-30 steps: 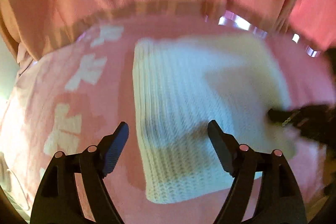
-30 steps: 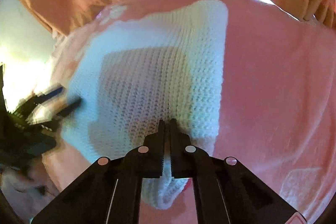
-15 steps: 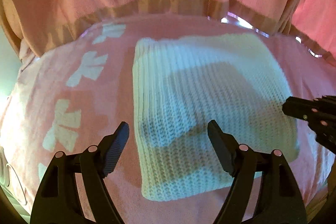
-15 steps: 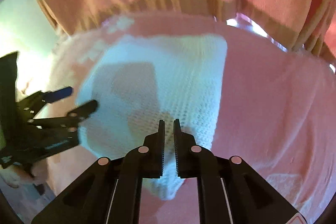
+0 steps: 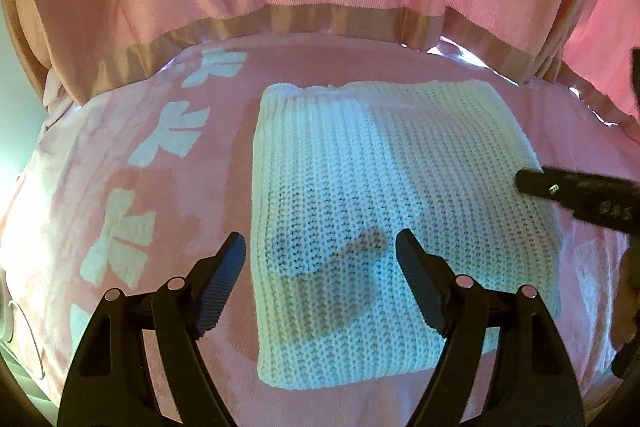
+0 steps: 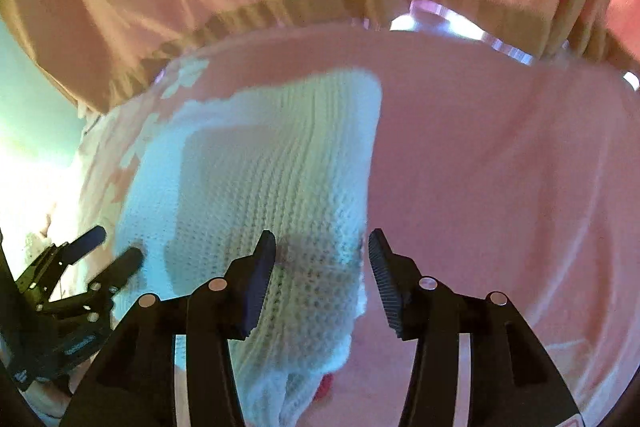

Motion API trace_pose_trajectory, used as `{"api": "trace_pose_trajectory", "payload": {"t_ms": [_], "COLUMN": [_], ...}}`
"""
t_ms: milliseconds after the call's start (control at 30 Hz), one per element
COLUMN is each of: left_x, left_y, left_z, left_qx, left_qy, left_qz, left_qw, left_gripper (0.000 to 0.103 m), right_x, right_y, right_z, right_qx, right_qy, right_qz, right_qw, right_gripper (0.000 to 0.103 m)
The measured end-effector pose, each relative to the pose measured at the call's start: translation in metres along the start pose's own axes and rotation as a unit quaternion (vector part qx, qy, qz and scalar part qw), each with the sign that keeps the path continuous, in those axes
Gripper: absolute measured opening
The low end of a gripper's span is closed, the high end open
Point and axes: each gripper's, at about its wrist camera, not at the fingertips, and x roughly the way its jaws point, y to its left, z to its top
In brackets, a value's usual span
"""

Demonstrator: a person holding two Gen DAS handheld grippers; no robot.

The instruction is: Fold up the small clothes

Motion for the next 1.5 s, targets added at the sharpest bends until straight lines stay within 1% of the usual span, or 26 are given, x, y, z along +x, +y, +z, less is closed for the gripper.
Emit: {"api": "trace_pose_trajectory", "payload": {"t_ms": [33, 100, 267, 300, 367, 400, 433, 500, 567, 600, 633, 767, 867, 900, 1000, 1033, 1067, 1100, 1133, 1167, 1200, 1267, 1333, 1400, 1467, 1500], "left_x": [0.002, 0.005, 0.011, 0.011, 0.014, 0.016, 0.016, 0.014, 0.011, 0.01, 0.01, 0.017, 0.027, 0.033, 0.048, 0.049, 0.05, 0.05, 0.05, 0.048, 0.04, 0.024, 0.012, 0.012, 0.015, 0.013], "left_y": [0.0, 0.002, 0.008, 0.008, 0.011, 0.013, 0.017, 0.028, 0.039, 0.046, 0.052, 0.067, 0.071, 0.071, 0.071, 0.07, 0.07, 0.067, 0.064, 0.06, 0.059, 0.057, 0.061, 0.066, 0.073, 0.078], "left_z": [0.0, 0.001, 0.004, 0.004, 0.005, 0.005, 0.006, 0.007, 0.007, 0.005, 0.003, -0.009, -0.019, -0.023, -0.031, -0.03, -0.028, -0.025, -0.022, -0.017, -0.014, -0.009, -0.009, -0.011, -0.009, -0.005], "left_qx": [-0.001, 0.0, -0.011, -0.013, -0.016, -0.02, -0.028, -0.054, -0.075, -0.086, -0.094, -0.119, -0.139, -0.146, -0.172, -0.175, -0.174, -0.167, -0.159, -0.152, -0.15, -0.137, -0.131, -0.135, -0.144, -0.157], "left_qy": [0.002, 0.005, 0.009, 0.009, 0.012, 0.015, 0.018, 0.024, 0.027, 0.029, 0.032, 0.058, 0.092, 0.109, 0.143, 0.142, 0.141, 0.139, 0.14, 0.145, 0.137, 0.127, 0.126, 0.133, 0.126, 0.113], "left_qz": [0.0, 0.003, 0.002, 0.002, 0.001, -0.003, -0.012, -0.034, -0.046, -0.052, -0.056, -0.09, -0.128, -0.14, -0.168, -0.168, -0.169, -0.174, -0.188, -0.2, -0.196, -0.202, -0.196, -0.183, -0.184, -0.187], "left_qw": [1.0, 1.0, 0.9999, 0.9999, 0.9998, 0.9997, 0.9994, 0.9977, 0.9958, 0.9945, 0.9935, 0.9871, 0.9777, 0.9731, 0.96, 0.9596, 0.9599, 0.9605, 0.959, 0.9569, 0.9593, 0.9614, 0.9636, 0.9647, 0.9641, 0.9632], "left_gripper": [0.075, 0.075, 0.077, 0.078, 0.079, 0.079, 0.079, 0.079, 0.081, 0.083, 0.084, 0.086, 0.086, 0.086, 0.086, 0.086, 0.081, 0.071, 0.044, 0.036, 0.032, 0.029, 0.031, 0.037, 0.054, 0.061], "right_x": [0.007, 0.003, -0.051, -0.045, -0.01, 0.012, 0.02, 0.005, -0.016, -0.026, -0.03, -0.009, 0.017, 0.023, 0.033, 0.034, 0.034, 0.036, 0.036, 0.032, 0.023, -0.003, -0.013, -0.001, 0.007, 0.006], "right_y": [0.001, 0.007, 0.029, 0.029, 0.024, 0.017, 0.012, 0.016, 0.021, 0.023, 0.024, 0.023, 0.024, 0.025, 0.023, 0.021, 0.02, 0.019, 0.018, 0.02, 0.025, 0.038, 0.04, 0.035, 0.025, 0.02], "right_z": [-0.001, 0.002, 0.017, 0.018, 0.016, 0.011, 0.008, 0.01, 0.007, 0.003, -0.004, -0.036, -0.048, -0.05, -0.051, -0.049, -0.047, -0.044, -0.041, -0.038, -0.035, -0.033, -0.038, -0.045, -0.045, -0.041], "right_qx": [-0.003, -0.016, -0.052, -0.056, -0.06, -0.051, -0.042, -0.038, -0.04, -0.037, -0.033, -0.01, 0.002, 0.011, 0.034, 0.04, 0.047, 0.055, 0.058, 0.061, 0.049, 0.01, -0.005, -0.011, -0.002, 0.013], "right_qy": [0.009, 0.0, -0.094, -0.086, -0.021, 0.015, 0.023, 0.009, -0.012, -0.018, -0.015, 0.059, 0.104, 0.111, 0.11, 0.106, 0.103, 0.099, 0.097, 0.093, 0.081, 0.05, 0.046, 0.079, 0.091, 0.085], "right_qz": [0.005, 0.003, 0.034, 0.027, 0.0, -0.021, -0.025, -0.012, 0.005, 0.017, 0.025, 0.034, 0.067, 0.073, 0.086, 0.091, 0.097, 0.101, 0.112, 0.122, 0.115, 0.106, 0.107, 0.084, 0.041, 0.048], "right_qw": [1.0, 1.0, 0.994, 0.994, 0.998, 0.998, 0.999, 0.999, 0.999, 0.999, 0.999, 0.998, 0.992, 0.991, 0.99, 0.989, 0.989, 0.988, 0.987, 0.986, 0.989, 0.993, 0.993, 0.993, 0.995, 0.995], "right_gripper": [0.022, 0.017, 0.015, 0.017, 0.019, 0.023, 0.027, 0.029, 0.043, 0.056, 0.061, 0.061, 0.062, 0.069, 0.071, 0.07, 0.067, 0.048, 0.029, 0.027, 0.025, 0.024, 0.028, 0.042, 0.053, 0.058]}}
